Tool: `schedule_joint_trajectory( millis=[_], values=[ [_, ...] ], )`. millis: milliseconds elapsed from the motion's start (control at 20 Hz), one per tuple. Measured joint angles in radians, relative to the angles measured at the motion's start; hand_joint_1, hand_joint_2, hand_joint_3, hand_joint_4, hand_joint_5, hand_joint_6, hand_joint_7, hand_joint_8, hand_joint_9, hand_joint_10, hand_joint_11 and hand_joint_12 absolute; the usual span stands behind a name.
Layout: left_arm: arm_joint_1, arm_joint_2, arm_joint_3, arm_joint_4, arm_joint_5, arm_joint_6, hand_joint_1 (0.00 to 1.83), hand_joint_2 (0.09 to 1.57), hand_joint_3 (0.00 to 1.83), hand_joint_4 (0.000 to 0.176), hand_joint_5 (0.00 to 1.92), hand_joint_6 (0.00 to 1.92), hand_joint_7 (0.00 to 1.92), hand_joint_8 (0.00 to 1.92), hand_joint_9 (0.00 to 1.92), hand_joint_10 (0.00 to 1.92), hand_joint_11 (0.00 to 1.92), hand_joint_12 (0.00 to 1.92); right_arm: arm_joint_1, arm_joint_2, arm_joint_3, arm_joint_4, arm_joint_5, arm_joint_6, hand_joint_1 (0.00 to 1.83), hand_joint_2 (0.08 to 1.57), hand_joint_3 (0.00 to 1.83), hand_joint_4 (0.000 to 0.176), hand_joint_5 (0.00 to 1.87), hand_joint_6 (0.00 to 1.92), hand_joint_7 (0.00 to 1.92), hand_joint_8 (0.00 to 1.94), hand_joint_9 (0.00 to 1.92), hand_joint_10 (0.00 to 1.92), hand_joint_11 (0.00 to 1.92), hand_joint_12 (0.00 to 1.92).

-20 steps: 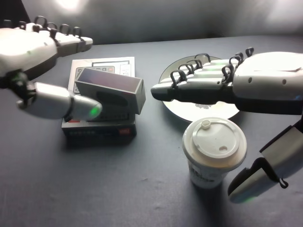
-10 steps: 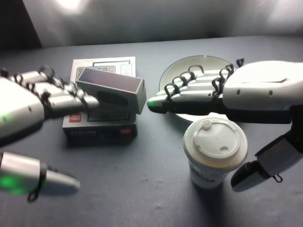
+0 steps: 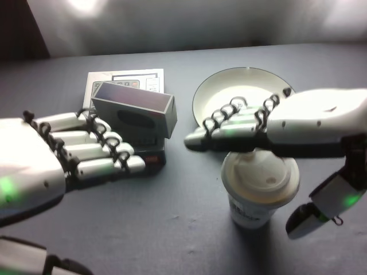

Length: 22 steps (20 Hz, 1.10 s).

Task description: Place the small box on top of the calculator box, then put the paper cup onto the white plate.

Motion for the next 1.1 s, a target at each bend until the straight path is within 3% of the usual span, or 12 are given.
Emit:
schedule_joint_trajectory(
  millis=[200,500,1100],
  values=[
    [-0.013,-0.001,-0.01,0.082,0.028,-0.081,0.36,0.98,0.0,0.0,0.22,0.01,0.29,0.01,0.26,0.01,0.0,0.57,-0.007,-0.012,0.037,0.006,0.006,0.013,1.25,0.81,0.01,0.0,0.0,0.0,0.0,0.0,0.0,0.0,0.0,0.0],
    [-0.013,-0.006,-0.008,0.142,0.047,-0.124,0.33,1.01,0.0,0.0,0.2,0.0,0.23,0.0,0.22,0.0,0.0,0.52,-0.032,-0.054,0.074,0.005,-0.011,0.045,1.25,0.79,0.0,0.0,0.0,0.0,0.0,0.0,0.0,0.0,0.0,0.0],
    [-0.058,-0.03,0.005,0.148,0.071,-0.138,0.35,1.03,0.0,0.0,0.21,0.0,0.26,0.0,0.24,0.0,0.0,0.53,-0.07,-0.062,0.087,0.009,-0.01,0.023,1.2,0.84,0.01,0.0,0.0,0.0,0.0,0.0,0.0,0.0,0.0,0.0]
  ],
)
